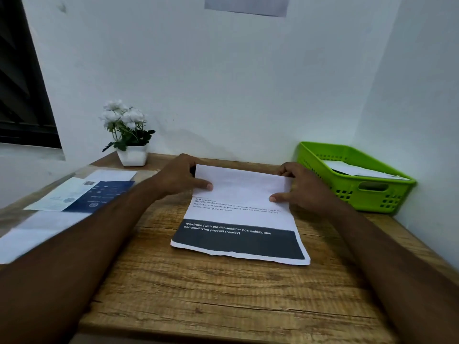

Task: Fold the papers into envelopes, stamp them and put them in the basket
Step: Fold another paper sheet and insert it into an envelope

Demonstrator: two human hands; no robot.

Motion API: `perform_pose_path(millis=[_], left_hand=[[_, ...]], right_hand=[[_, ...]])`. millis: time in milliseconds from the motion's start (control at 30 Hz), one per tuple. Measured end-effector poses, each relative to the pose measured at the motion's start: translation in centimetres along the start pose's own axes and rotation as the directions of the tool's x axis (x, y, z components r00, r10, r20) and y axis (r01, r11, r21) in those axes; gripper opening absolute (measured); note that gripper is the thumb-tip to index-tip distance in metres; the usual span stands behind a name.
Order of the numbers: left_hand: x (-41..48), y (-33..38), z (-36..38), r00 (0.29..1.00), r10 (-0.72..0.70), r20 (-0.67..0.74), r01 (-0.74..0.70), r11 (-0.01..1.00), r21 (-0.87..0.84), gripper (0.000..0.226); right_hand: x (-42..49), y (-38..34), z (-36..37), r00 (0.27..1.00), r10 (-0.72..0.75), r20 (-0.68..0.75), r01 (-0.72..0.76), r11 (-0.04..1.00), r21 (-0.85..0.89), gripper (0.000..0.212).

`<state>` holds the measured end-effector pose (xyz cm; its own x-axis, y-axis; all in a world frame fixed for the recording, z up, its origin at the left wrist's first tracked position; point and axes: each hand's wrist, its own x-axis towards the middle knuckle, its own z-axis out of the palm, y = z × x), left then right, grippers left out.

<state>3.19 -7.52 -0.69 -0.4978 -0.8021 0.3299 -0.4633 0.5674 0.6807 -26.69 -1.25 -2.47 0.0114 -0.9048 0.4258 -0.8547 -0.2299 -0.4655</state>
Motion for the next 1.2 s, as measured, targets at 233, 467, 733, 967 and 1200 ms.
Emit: perform_pose_path(millis=[233,467,733,967,1200], left_hand=[[0.4,-0.7,0.0,1.0,0.018,0.013,-0.017,0.999,-0.045,0.017],[0.4,-1.3,-0.1,0.986,0.026,0.167,-0.035,0.998,0.054,0.016],[0.2,-1.3,-0.8,0.958,0.013,0.286,-0.031,0.998,0.06,0.039],[0.5,-1.7,-0.6,0.959,-0.019,0.283,0.0,0.998,0.07,0.015],[0.6,-1.0,-0.1,0.916,-0.102,0.389,-0.003,0.966,0.26,0.054]], right_hand=[[0.2,0.0,-0.5,0.997,-0.077,0.013,0.078,0.989,-0.125,0.018],[-0.2,-0.3,-0.3,0.983,-0.096,0.158,0.105,0.993,-0.049,0.028],[-0.4,-0.3,-0.6,0.923,-0.11,0.368,0.109,0.994,0.025,0.061],[-0.1,-0.1,-0.9,0.901,-0.148,0.407,0.153,0.988,0.02,0.07],[-0.6,-1.0,-1.0,0.876,-0.006,0.482,0.003,1.0,0.008,0.043]])
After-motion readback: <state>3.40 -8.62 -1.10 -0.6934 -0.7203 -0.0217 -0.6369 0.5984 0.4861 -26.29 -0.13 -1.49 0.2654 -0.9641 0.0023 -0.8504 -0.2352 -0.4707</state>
